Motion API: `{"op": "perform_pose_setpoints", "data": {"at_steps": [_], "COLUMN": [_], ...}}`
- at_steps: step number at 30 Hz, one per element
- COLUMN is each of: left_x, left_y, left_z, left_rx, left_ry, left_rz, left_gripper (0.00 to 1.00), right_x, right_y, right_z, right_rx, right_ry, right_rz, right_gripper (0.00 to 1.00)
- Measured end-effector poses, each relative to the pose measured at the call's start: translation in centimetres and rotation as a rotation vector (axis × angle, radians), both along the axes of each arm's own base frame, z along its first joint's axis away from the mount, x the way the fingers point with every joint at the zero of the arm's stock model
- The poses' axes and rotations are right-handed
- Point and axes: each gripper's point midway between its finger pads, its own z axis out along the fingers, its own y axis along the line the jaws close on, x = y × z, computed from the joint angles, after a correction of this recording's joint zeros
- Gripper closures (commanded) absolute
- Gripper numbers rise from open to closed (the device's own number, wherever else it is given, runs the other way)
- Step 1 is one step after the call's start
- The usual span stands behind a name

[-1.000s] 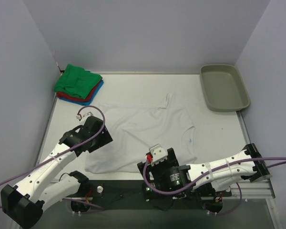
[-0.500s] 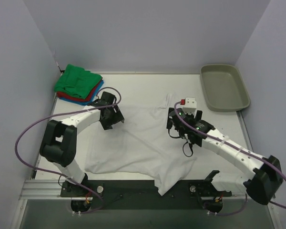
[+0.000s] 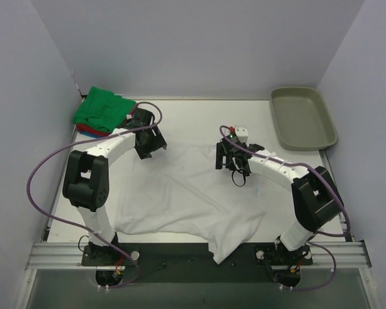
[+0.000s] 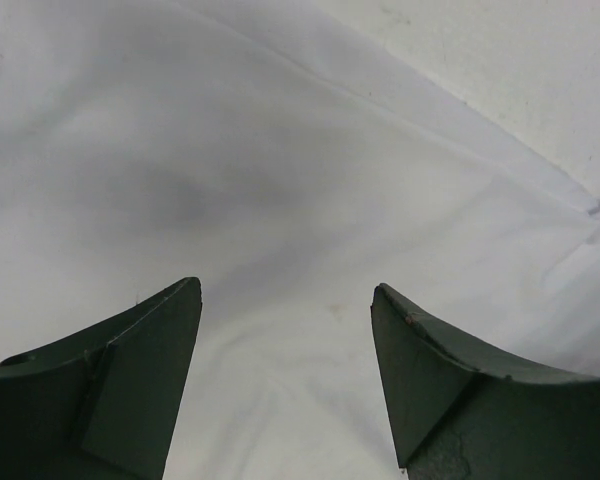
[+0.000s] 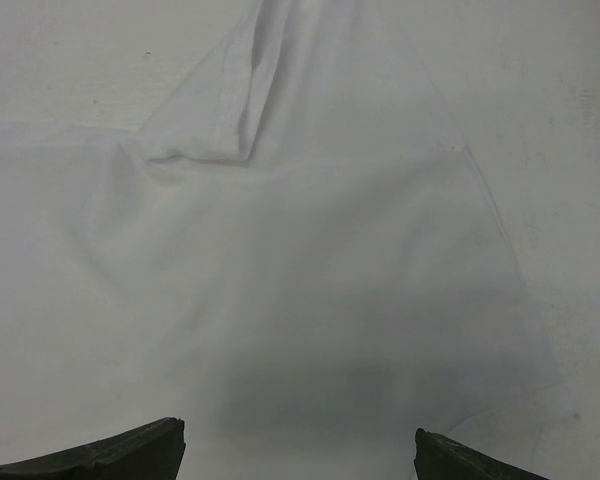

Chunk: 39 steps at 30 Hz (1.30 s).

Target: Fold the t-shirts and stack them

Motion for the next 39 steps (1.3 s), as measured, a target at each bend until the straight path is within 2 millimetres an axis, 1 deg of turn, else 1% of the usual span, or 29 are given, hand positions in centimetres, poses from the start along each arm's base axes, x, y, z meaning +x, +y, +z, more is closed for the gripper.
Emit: {"op": "perform_pose_setpoints", "data": {"at_steps": [3, 5, 6, 9, 10, 13, 17, 20, 23, 28, 34, 36, 39], "left_x": [1.7, 2.4, 2.5, 2.4, 2.4, 2.9, 3.6, 4.7, 6.3, 9.2, 13.9, 15.4, 16.3], "left_y": [0.7, 1.2, 1.4, 1.9, 1.9, 2.0, 2.0, 1.9, 1.7, 1.8, 1.6, 1.4, 1.4], "left_z": [-0.6, -1.7, -2.1, -4.1, -4.5, -4.5, -4.6, -4.5, -4.5, -4.4, -3.9, -3.8, -3.6], "left_rx": [0.014, 0.03, 0.035, 0.063, 0.066, 0.083, 0.097, 0.104, 0.102, 0.089, 0.069, 0.057, 0.043], "left_ry": [0.006, 0.027, 0.036, 0.093, 0.101, 0.105, 0.116, 0.11, 0.095, 0.068, 0.018, -0.001, -0.018], "left_rz": [0.015, 0.021, 0.024, 0.028, 0.028, 0.025, 0.02, 0.02, 0.023, 0.04, 0.056, 0.057, 0.056], "left_gripper": [0.22, 0.22, 0.23, 0.23, 0.23, 0.23, 0.23, 0.23, 0.23, 0.23, 0.23, 0.23, 0.21], "right_x": [0.8, 1.3, 1.4, 1.5, 1.7, 2.2, 4.3, 6.0, 8.0, 11.1, 14.7, 15.5, 15.6], "right_y": [-0.6, -1.0, -1.1, -1.4, -1.4, -0.8, 0.1, 0.1, -0.7, -2.7, -3.9, -4.1, -4.5], "right_z": [-0.8, -1.5, -2.0, -3.5, -4.0, -4.8, -4.7, -4.7, -4.6, -4.4, -4.3, -4.3, -4.2], "right_rx": [0.011, 0.021, 0.027, 0.033, 0.036, 0.036, 0.053, 0.068, 0.09, 0.109, 0.094, 0.082, 0.06], "right_ry": [0.023, 0.045, 0.058, 0.107, 0.121, 0.159, 0.156, 0.16, 0.158, 0.154, 0.174, 0.178, 0.185], "right_rz": [-0.021, -0.032, -0.035, -0.044, -0.044, -0.034, -0.032, -0.048, -0.082, -0.138, -0.111, -0.088, -0.059], "right_gripper": [0.0, 0.0, 0.0, 0.0, 0.0, 0.0, 0.0, 0.0, 0.0, 0.0, 0.0, 0.0, 0.0]}}
